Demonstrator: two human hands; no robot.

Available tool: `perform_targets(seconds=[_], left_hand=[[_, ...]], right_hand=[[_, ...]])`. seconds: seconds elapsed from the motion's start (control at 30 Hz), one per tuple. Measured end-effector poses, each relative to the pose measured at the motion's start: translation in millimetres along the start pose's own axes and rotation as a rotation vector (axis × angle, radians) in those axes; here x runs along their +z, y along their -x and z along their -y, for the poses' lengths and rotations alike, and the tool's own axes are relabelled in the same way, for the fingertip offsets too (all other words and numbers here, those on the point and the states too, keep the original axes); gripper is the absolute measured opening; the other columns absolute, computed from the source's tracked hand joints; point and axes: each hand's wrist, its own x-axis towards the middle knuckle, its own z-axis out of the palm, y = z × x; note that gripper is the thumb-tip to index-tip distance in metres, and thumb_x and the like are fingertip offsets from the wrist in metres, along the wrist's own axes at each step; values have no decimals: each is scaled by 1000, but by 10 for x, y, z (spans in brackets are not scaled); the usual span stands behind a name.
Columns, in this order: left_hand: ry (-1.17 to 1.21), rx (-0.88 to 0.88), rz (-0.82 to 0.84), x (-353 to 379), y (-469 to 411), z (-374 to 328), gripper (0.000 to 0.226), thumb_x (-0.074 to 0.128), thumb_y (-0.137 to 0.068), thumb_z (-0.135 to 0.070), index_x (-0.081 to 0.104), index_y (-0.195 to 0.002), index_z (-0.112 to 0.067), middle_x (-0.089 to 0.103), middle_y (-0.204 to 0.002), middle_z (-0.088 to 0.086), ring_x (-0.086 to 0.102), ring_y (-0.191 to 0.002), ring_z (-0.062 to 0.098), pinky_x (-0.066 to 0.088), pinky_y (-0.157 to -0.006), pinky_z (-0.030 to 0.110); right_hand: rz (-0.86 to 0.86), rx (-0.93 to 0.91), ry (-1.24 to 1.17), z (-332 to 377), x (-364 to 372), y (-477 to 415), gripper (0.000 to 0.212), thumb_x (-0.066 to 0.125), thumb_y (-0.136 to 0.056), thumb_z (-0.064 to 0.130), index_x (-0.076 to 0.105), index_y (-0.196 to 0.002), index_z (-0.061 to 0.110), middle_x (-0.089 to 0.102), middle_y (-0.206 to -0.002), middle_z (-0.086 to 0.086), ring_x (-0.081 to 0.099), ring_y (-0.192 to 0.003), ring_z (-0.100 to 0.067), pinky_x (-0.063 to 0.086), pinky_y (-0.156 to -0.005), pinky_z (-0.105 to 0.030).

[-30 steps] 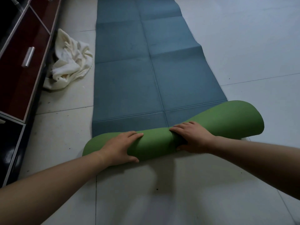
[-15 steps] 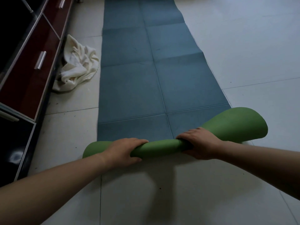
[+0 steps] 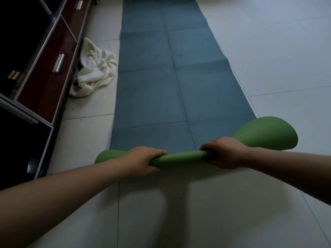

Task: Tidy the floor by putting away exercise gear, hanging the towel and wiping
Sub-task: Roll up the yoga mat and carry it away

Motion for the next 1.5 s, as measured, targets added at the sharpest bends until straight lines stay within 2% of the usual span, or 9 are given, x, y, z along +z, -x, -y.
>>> perform_targets(seconds=[0.23,0.4,0.5,0.63,0.73,0.87,1.07,1.27,1.5], left_hand=[[151,-5,209,34,173,8,56,64,-83,-43,41,-133,-37,57,-122,-10,52,-105,8,38,-84,20],[116,-42,14,50,206,109,63,63,-83,-47,35,-138,-33,44,-138,-13,42,-124,7,35,-101,23],[106,-28,-112,74,168,119,57,59,-87,-40,35,-139,-34,40,-141,-12,40,-126,9,34,-103,24],[97,-81,-145,79,27,215,50,52,-93,-34,36,-139,-39,37,-146,-6,38,-130,17,34,-106,32],[25,-109,-148,54,-94,285,51,46,-94,-40,31,-142,-39,34,-149,-1,35,-134,21,31,-109,35],[-110,-156,-102,31,-175,286,92,35,-69,-81,15,-147,-36,20,-155,-2,22,-140,20,21,-115,42],[-104,-141,-80,-92,-348,353,98,62,-67,-70,14,-146,-39,26,-149,-1,26,-135,20,27,-111,39],[9,-183,-46,-111,-344,438,104,67,-57,-74,17,-143,-45,39,-139,-2,41,-124,21,39,-104,39],[52,-146,-62,-116,-277,376,87,68,-66,-66,26,-139,-45,52,-132,-10,50,-117,14,44,-95,34]], right_hand=[[190,-45,-144,101,42,62,32,67,-78,39,61,-106,23,66,-91,1,59,-82,-19,44,-68,-29],[212,-9,-151,36,-25,-186,34,69,-80,39,59,-106,22,55,-84,7,49,-77,-13,34,-65,-24],[234,47,-158,-50,-65,-323,45,69,-81,40,56,-119,21,61,-103,1,53,-89,-15,37,-72,-23],[147,102,-178,-163,-61,-497,68,71,-77,44,44,-135,21,53,-131,-1,50,-117,-20,39,-94,-26],[79,137,-191,-232,-57,-605,74,74,-74,46,42,-136,22,48,-136,-1,46,-122,-20,36,-99,-27],[-44,190,-215,-296,-70,-668,70,74,-73,47,47,-133,23,51,-132,-1,49,-118,-20,39,-96,-29],[-50,253,-182,-331,-90,-674,75,67,-74,58,43,-136,23,49,-138,0,45,-125,-21,37,-103,-33],[22,296,-244,-329,-139,-687,63,64,-75,61,51,-126,26,60,-122,-1,55,-110,-23,42,-91,-31],[108,265,-317,-390,-179,-652,57,64,-74,61,56,-118,24,62,-112,-1,54,-93,-16,40,-78,-25]])
